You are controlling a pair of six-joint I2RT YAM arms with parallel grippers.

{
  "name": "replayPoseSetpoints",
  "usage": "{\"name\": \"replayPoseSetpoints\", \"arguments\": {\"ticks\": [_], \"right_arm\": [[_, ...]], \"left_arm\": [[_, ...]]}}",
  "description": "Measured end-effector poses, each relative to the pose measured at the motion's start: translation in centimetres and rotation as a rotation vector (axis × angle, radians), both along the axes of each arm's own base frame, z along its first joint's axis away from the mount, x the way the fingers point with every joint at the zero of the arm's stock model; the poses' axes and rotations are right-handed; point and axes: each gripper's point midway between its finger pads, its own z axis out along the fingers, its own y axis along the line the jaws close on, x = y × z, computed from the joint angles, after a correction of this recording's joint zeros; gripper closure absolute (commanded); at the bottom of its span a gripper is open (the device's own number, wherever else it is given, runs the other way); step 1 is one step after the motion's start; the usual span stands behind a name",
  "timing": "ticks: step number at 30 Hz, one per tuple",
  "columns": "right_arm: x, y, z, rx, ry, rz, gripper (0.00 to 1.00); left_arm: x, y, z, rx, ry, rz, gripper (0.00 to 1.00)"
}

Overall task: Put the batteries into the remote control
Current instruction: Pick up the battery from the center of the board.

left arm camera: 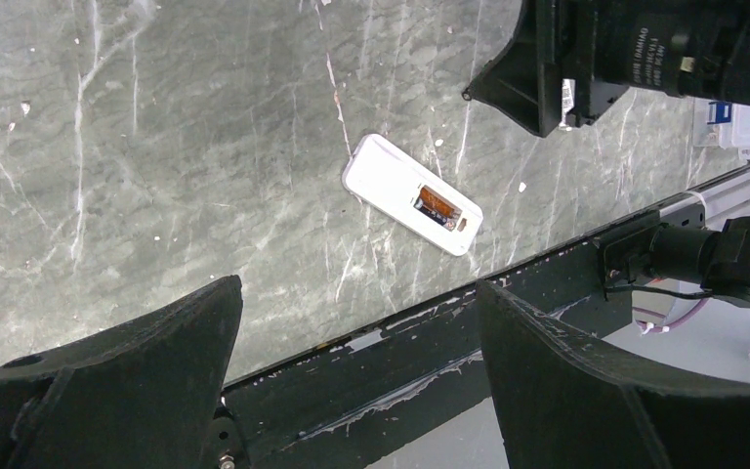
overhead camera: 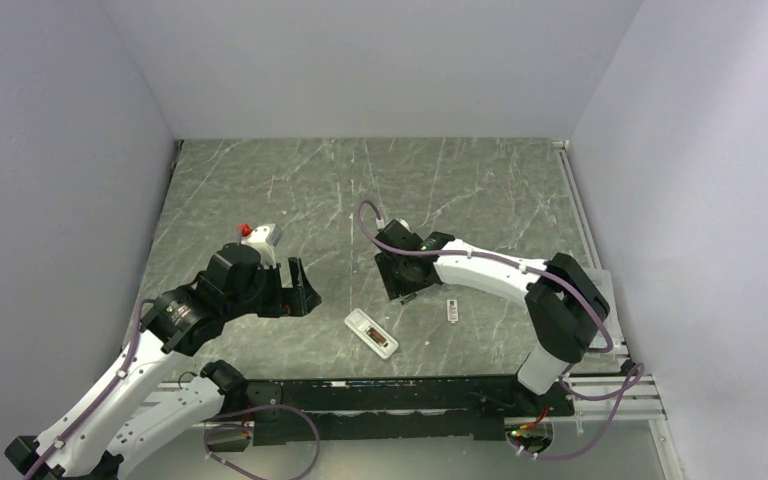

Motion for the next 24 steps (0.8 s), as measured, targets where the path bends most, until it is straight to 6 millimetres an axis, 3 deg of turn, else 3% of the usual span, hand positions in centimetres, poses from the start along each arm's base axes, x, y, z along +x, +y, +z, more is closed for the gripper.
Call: {"name": "replayPoseSetpoints", "arguments": {"ticks": [11, 24], "right_arm": [[1.2, -0.1, -2.7, 0.013, 0.098, 0.006, 0.48], [1.7, 0.1, -3.0, 0.086, 0.158, 0.001, 0.37]], "left_arm": [[0.0, 0.0, 0.0, 0.000, 0.000, 0.000, 0.06], [0.0, -0.1, 0.0, -0.002, 0.001, -0.003, 0.06]]}}
